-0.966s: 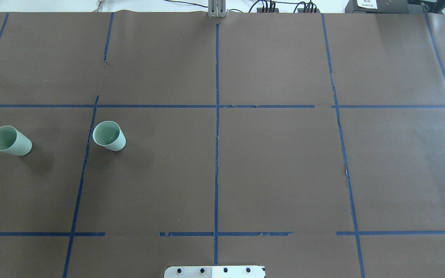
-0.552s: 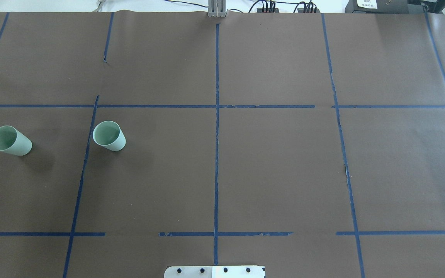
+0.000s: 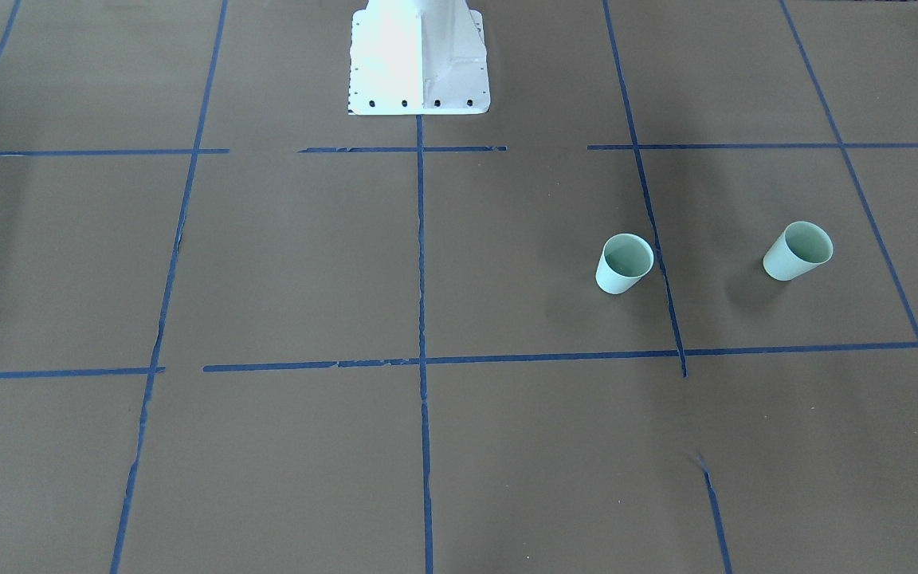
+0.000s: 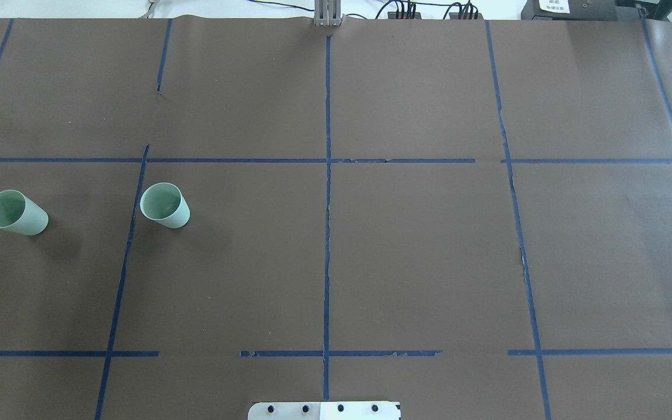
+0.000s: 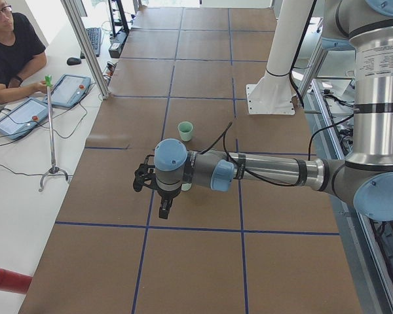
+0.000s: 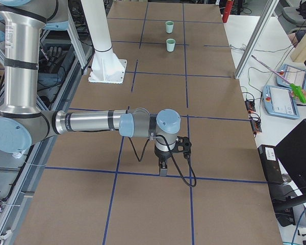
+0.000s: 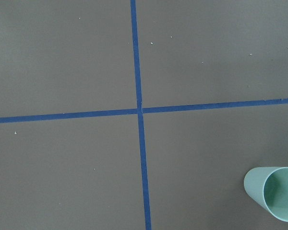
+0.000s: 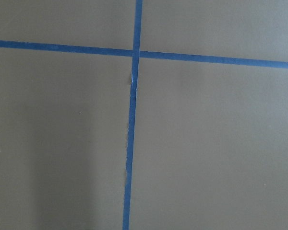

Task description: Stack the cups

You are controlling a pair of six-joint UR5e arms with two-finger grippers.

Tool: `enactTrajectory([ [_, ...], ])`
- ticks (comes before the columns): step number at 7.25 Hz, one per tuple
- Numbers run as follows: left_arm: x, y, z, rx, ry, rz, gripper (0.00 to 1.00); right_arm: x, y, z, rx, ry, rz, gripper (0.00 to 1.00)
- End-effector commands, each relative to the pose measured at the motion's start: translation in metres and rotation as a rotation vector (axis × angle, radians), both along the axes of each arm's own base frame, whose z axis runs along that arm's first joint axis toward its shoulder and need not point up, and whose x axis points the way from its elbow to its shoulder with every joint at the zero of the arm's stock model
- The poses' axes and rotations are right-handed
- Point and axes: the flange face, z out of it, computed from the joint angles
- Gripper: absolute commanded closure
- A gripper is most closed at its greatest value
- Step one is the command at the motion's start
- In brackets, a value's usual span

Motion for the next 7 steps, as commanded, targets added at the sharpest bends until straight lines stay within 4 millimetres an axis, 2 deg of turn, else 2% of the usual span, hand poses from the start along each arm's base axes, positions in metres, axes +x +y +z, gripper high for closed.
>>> enactTrajectory([
  [1,0.057,-0.006,-0.024,-0.081,0.044,-0.057,0.00,0.000,0.000,0.000,0.000,0.000,0.000,0.00],
  [3,0.119,-0.003,-0.036,-0.140,0.081,-0.095,0.00,0.000,0.000,0.000,0.000,0.000,0.000,0.00],
  [6,0.162,0.006,-0.035,-0.181,0.051,-0.166,0.00,0.000,0.000,0.000,0.000,0.000,0.000,0.00],
  [7,0.183,0.010,-0.030,-0.219,0.025,-0.189,0.00,0.000,0.000,0.001,-0.001,0.000,0.000,0.00],
])
